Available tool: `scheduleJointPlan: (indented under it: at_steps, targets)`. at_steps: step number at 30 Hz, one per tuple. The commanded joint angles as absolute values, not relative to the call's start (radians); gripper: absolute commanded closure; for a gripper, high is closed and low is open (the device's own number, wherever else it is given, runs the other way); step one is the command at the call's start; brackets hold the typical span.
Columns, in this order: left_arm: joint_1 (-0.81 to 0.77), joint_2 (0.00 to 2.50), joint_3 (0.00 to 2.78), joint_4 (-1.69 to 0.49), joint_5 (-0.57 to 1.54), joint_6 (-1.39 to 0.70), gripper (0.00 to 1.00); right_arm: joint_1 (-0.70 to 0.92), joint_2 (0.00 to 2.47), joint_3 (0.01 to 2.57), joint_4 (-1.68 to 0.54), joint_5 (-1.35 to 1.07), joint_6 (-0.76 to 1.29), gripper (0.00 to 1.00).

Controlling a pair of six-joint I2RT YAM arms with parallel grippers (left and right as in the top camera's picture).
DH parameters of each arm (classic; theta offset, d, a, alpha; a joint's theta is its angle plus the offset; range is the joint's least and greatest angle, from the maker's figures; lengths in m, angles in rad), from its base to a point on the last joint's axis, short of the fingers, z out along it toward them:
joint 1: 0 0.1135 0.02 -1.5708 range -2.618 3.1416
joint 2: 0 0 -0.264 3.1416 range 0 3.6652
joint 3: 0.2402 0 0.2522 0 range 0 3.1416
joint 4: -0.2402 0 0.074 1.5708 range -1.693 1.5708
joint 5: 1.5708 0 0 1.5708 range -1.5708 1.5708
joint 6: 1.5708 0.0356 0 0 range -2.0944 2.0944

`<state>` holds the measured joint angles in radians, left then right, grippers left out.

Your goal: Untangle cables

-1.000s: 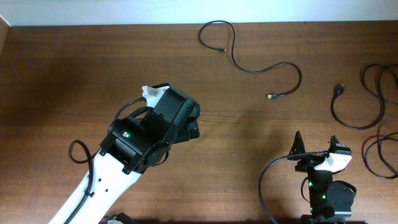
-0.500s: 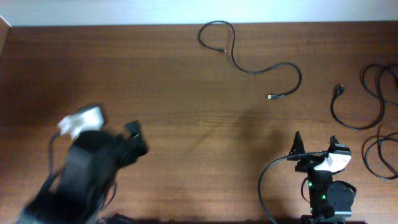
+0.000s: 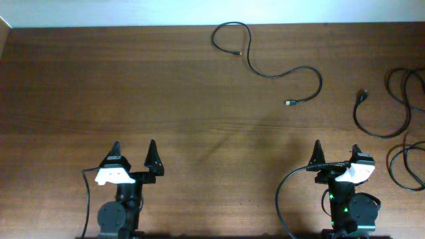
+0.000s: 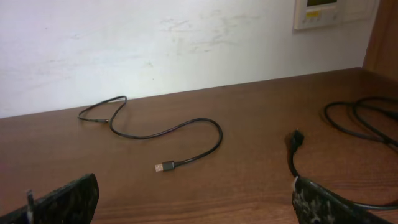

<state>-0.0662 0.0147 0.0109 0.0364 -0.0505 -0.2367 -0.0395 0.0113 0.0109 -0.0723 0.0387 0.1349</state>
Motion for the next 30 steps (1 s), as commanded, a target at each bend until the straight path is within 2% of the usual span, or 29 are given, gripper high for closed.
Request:
scheduleJointPlan:
  at_steps: [1, 2, 30]
  targets:
    - [-0.099, 0.005, 0.009, -0.025, 0.009, 0.027, 0.01, -0.041, 0.006, 0.006, -0.080, 0.036, 0.135, 0.02]
    - [-0.110, 0.005, 0.009, -0.094, 0.019, 0.080, 0.01, -0.041, 0.006, 0.006, -0.080, 0.036, 0.135, 0.02]
    - [-0.126, 0.005, 0.009, -0.084, 0.008, 0.084, 0.01, -0.041, 0.006, 0.006, -0.080, 0.036, 0.135, 0.01]
